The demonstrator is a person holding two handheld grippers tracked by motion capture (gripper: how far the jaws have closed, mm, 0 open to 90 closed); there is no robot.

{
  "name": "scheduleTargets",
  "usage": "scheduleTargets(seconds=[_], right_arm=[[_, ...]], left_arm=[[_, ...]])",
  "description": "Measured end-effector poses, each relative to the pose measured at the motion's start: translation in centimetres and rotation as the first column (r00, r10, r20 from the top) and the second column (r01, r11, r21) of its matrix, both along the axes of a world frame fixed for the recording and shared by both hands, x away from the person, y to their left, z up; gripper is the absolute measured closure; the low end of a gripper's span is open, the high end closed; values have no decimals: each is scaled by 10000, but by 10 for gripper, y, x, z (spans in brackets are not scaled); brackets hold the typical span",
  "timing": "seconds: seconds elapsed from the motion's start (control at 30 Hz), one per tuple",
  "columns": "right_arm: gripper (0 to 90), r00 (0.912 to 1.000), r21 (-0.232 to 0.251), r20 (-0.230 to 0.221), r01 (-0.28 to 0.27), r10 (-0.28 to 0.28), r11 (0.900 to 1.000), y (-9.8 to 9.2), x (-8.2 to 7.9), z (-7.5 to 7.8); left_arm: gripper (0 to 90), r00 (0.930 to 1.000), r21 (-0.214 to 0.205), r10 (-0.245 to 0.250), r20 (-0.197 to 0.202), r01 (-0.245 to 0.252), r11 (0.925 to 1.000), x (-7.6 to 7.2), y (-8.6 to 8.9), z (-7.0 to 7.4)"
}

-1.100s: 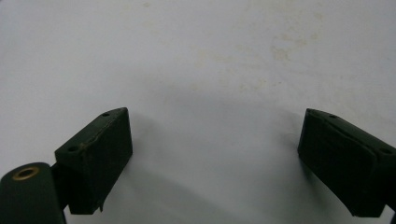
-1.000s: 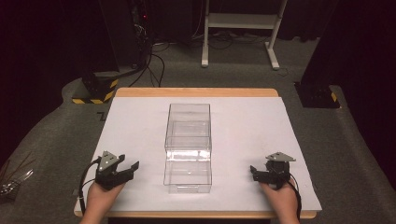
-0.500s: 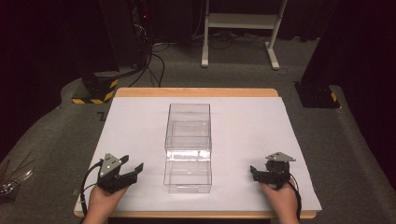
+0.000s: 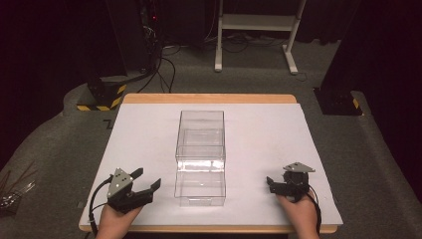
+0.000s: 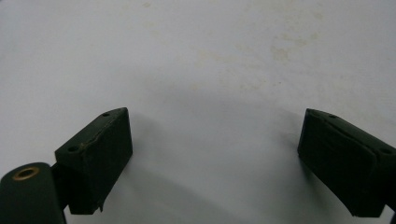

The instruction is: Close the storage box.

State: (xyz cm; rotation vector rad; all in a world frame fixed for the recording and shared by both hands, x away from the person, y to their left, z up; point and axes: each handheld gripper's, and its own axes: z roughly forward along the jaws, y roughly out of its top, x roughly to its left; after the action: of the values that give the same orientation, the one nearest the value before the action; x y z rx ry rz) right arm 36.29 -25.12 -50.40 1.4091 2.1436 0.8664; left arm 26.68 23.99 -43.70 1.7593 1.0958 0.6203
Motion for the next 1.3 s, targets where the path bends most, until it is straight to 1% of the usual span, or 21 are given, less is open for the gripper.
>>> scheduleTargets(seconds=[0.03,0.13,0.23,0.27,0.37,0.47,0.57,0.6,0.63,0.83,0.9,0.93,1.03,1.17,1.27,1.3], right_arm=[[99,10000,1,-2,1,-1,10000,0,0,0],[99,10000,1,-3,1,-1,10000,0,0,0],[99,10000,2,-4,-1,1,10000,0,0,0],[99,10000,3,-7,-2,2,10000,0,0,0],[99,10000,-3,-24,-7,7,10000,0,0,0],[99,10000,6,-34,1,-1,10000,0,0,0],[99,10000,-2,-24,-7,7,10000,0,0,0],[99,10000,-2,-24,-7,7,10000,0,0,0],[99,10000,-2,-27,-8,8,10000,0,0,0],[99,10000,12,-17,3,-3,10000,0,0,0],[99,10000,-6,-26,-10,10,10000,0,0,0],[99,10000,9,-15,3,-3,10000,0,0,0],[99,10000,-2,-6,-4,4,10000,0,0,0],[99,10000,-7,-7,0,0,10000,0,0,0],[99,10000,-9,-7,0,0,10000,0,0,0],[99,10000,-10,-6,1,-1,10000,0,0,0]], left_arm=[[236,10000,83,-42,16,42,10000,-2,-2,1],[223,9999,96,-140,47,140,9999,-5,-7,2],[217,9995,3,-300,32,300,9995,-9,-11,3],[210,9993,-106,-376,19,376,9992,-11,-14,4],[210,9988,-195,-492,27,492,9986,-12,-17,4],[200,9981,-105,-614,110,615,9980,-15,-23,4],[199,9965,-186,-818,145,821,9965,-18,-29,4],[198,9965,-186,-818,145,821,9965,-18,-29,4],[194,9958,-69,-897,153,898,9959,-19,-33,4],[189,9939,14,-1100,84,1099,9939,-20,-40,0],[189,9929,248,-1189,42,1188,9926,-20,-43,-3],[186,9924,343,-1233,-40,1234,9918,-20,-45,-5],[182,9901,517,-1392,-175,1399,9888,-20,-48,-9],[183,9897,537,-1396,-304,1410,9885,-18,-49,-12],[177,9869,442,-1542,-466,1562,9867,-17,-50,-16],[177,9867,604,-1549,-499,1578,9856,-16,-52,-18]])
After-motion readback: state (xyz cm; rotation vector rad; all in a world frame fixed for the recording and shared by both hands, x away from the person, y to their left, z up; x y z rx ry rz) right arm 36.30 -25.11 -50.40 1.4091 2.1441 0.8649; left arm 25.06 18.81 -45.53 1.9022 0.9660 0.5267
